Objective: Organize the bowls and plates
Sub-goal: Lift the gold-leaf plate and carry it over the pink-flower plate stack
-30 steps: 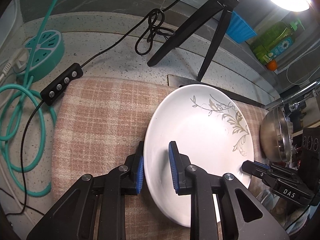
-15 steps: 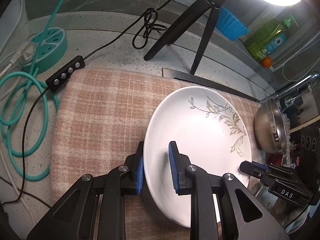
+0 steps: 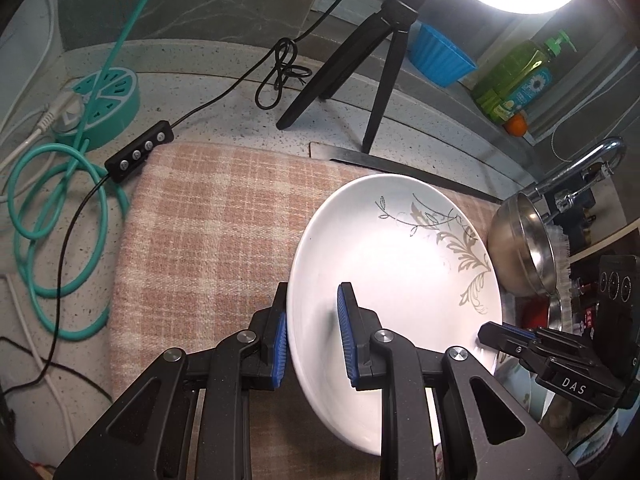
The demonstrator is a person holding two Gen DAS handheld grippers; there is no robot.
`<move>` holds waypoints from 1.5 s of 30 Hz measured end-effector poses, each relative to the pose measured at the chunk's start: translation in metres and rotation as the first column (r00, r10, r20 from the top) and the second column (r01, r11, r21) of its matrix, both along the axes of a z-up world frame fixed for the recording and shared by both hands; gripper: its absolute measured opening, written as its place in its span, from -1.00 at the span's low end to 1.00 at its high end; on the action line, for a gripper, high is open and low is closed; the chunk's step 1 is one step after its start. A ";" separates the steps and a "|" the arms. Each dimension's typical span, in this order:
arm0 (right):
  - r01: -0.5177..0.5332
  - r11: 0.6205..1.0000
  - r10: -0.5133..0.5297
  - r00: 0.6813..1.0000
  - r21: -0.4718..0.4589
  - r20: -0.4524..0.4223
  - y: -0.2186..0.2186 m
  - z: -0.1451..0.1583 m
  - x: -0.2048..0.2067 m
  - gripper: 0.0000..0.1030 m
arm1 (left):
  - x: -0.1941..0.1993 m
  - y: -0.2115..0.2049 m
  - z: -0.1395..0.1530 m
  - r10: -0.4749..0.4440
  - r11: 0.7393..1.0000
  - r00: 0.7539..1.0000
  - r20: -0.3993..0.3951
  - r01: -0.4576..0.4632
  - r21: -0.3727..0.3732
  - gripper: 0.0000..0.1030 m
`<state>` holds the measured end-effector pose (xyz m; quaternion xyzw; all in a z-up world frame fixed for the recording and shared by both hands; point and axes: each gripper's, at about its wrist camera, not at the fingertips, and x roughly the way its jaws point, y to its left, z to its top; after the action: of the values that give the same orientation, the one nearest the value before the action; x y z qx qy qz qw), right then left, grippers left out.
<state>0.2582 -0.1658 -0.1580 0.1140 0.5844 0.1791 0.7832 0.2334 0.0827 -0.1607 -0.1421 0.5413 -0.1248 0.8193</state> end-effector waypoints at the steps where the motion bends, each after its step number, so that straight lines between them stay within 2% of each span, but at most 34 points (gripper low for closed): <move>1: 0.002 1.000 -0.002 1.000 0.002 0.003 -0.001 0.002 -0.003 -0.76 | -0.002 -0.001 0.002 -0.002 1.000 1.000 0.003 0.002 0.001 -0.60; 13: 0.040 0.999 -0.040 0.999 0.032 0.029 -0.023 0.024 -0.041 -0.76 | -0.033 -0.019 0.029 -0.053 0.998 0.997 0.059 0.054 -0.017 -0.60; 23: 0.095 0.995 -0.097 0.994 0.029 0.043 -0.054 0.039 -0.085 -0.76 | -0.064 -0.055 0.037 -0.135 0.990 0.988 0.067 0.138 -0.029 -0.60; 33: 0.166 0.986 -0.167 0.986 0.004 0.021 -0.090 0.040 -0.142 -0.76 | -0.093 -0.096 0.030 -0.233 0.972 0.971 0.046 0.235 -0.030 -0.60; 45: 0.231 0.973 -0.232 0.973 -0.015 -0.009 -0.117 0.029 -0.181 -0.76 | -0.111 -0.123 0.017 -0.302 0.953 0.953 0.005 0.302 -0.021 -0.60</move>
<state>0.0775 -0.2823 -0.1295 0.1770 0.5726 0.0819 0.7963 0.1225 -0.0406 -0.1434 -0.0665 0.5544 -0.2543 0.7896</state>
